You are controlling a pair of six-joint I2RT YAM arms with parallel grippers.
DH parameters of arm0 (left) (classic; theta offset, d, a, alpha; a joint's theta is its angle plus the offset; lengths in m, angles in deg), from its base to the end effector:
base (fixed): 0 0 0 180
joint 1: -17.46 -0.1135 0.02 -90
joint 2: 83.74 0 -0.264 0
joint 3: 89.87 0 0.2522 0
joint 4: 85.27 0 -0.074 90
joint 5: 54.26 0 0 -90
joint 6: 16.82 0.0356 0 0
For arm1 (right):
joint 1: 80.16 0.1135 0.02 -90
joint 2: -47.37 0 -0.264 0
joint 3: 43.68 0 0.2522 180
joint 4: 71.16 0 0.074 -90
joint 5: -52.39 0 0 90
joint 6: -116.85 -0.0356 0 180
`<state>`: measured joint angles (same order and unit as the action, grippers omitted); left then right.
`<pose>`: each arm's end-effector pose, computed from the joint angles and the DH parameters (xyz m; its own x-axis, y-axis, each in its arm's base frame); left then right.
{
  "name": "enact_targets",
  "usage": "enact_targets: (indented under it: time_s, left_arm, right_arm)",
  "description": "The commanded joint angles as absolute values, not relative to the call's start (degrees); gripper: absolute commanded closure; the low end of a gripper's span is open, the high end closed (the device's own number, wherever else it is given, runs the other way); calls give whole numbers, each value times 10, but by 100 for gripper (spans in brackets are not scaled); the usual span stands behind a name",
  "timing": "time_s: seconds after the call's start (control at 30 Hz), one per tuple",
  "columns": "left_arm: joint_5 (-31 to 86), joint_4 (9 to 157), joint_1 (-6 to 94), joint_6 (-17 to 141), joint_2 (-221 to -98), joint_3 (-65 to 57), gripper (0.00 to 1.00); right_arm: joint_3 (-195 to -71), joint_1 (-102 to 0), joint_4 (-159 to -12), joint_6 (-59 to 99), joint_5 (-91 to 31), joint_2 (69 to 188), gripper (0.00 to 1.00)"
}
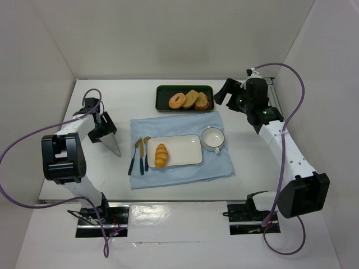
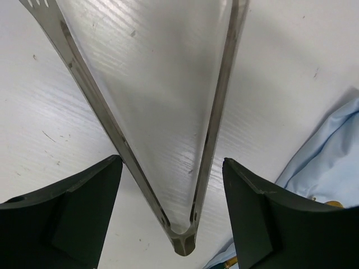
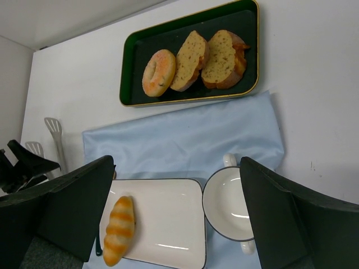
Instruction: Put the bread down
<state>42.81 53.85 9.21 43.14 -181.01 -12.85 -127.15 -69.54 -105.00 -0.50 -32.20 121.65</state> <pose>0.3386 0.0535 0.1923 -0.6495 -0.5962 -0.4719 -0.6080 0.7799 -0.1484 0.2912 0.0580 0.3623 -0.4871 0.3740 -0.7892 -0.0494 0.8904 0.4525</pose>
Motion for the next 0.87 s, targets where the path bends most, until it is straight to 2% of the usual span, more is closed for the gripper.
enact_targets:
  time_s: [0.0, 0.2, 0.37, 0.5, 0.53, 0.67, 0.83]
  left_arm:
    - [412, 527, 88, 443, -1788, -106, 15]
    - [374, 527, 88, 443, -1759, -100, 15]
    - [317, 562, 122, 466, -1638, -100, 15]
    - [279, 567, 156, 466, -1563, -77, 8]
    - [265, 567, 156, 466, -1549, -77, 0]
    - [262, 531, 200, 459, -1505, -61, 0]
    - [268, 526, 257, 412, -1433, -126, 0]
  right_arm:
    - [-1269, -700, -1030, -1, -318, 1195, 0]
    - [-1269, -700, -1030, -1, -318, 1189, 0]
    - [-1269, -700, -1043, 4, -324, 1189, 0]
    - [-1261, -700, -1055, 11, -342, 1194, 0]
    - [-1253, -693, -1067, 11, -347, 1201, 0]
    - [-1263, -678, -1124, 11, -353, 1243, 0]
    - [-1237, -644, -1116, 1, -378, 1210, 0]
